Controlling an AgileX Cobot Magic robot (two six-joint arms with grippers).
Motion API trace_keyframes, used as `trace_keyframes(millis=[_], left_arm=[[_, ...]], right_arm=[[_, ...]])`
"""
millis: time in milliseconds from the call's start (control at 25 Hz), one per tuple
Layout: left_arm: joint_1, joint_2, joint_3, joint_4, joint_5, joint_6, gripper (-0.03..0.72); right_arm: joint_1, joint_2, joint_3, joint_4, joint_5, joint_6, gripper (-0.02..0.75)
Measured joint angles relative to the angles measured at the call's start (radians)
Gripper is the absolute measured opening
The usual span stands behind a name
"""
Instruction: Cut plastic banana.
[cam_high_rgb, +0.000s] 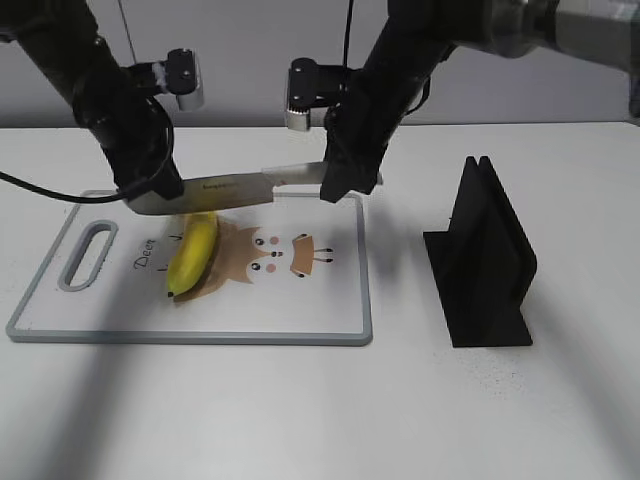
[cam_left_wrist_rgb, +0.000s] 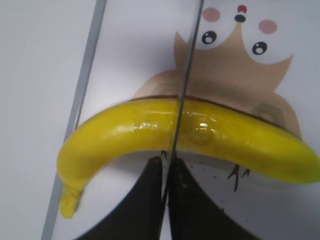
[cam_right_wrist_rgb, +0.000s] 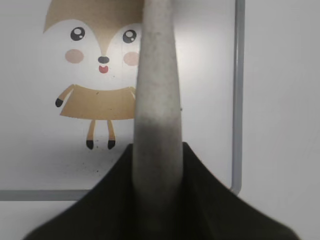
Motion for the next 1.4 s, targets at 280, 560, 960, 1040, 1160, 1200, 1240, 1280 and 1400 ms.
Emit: trace_keyframes(millis=[280, 560, 960, 1040, 1160, 1200, 1240, 1280, 1400], left_arm=[[0.001, 0.044, -0.017, -0.023, 0.001, 0.004, 0.010], [0.005, 0.051, -0.020, -0.037, 0.006, 0.004, 0.013], [0.006, 0.052, -0.020, -0.041, 0.006, 0.003, 0.014], [0.006, 0.052, -0.020, -0.041, 0.006, 0.003, 0.014], [0.006, 0.052, -0.020, -0.041, 0.006, 0.003, 0.014], [0.006, 0.052, -0.020, -0.041, 0.006, 0.003, 0.015], [0.006, 0.052, -0.020, -0.041, 0.006, 0.003, 0.015], [0.006, 0.052, -0.020, -0.041, 0.006, 0.003, 0.015], [0.006, 0.051, -0.020, -0.041, 0.006, 0.003, 0.015]], right_arm=[[-0.006, 0.048, -0.001, -0.002, -0.004, 0.001, 0.181], [-0.006, 0.048, -0.002, -0.007, -0.004, 0.002, 0.181], [-0.006, 0.048, -0.002, -0.007, -0.004, 0.003, 0.181], [-0.006, 0.048, -0.002, -0.007, -0.004, 0.003, 0.181], [-0.006, 0.048, -0.002, -0.007, -0.004, 0.003, 0.181], [-0.006, 0.048, -0.002, -0.007, -0.004, 0.003, 0.181], [-0.006, 0.048, -0.002, -0.007, -0.004, 0.003, 0.181], [-0.006, 0.048, -0.002, -0.007, -0.004, 0.003, 0.181], [-0.006, 0.048, -0.002, -0.007, -0.004, 0.003, 0.181]])
